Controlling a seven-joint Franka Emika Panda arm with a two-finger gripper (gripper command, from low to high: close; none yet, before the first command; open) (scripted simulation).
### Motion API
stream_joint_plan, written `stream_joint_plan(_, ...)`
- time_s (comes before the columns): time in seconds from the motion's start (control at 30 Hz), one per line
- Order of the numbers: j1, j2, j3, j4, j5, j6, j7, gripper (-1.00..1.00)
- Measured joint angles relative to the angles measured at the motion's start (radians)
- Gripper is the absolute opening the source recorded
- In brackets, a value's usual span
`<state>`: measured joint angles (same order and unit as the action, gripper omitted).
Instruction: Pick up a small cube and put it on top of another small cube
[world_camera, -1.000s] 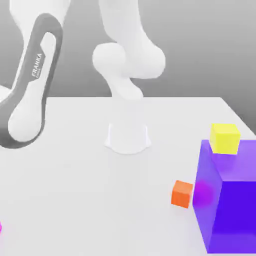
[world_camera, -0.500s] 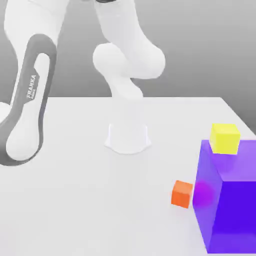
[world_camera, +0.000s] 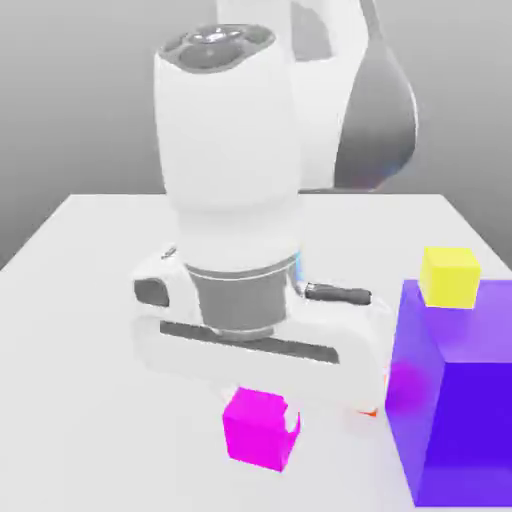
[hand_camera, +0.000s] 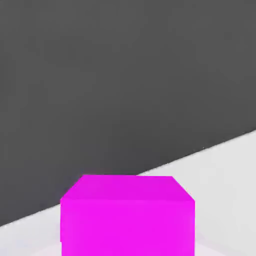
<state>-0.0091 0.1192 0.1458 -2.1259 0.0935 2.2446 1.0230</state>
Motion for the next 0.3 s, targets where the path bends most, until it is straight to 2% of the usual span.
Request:
stream_joint_plan(0.2, 0.303, -0.065, 0.147, 0.043, -0.076, -0.108, -0.129, -1.00)
stream_joint_plan(0.23, 0.323, -0.053, 0.157, 0.044, -0.096, -0.098, -0.145, 1.00)
stream_joint_plan(0.3, 0.323, -0.053, 0.157, 0.044, -0.095, -0.098, -0.145, 1.00)
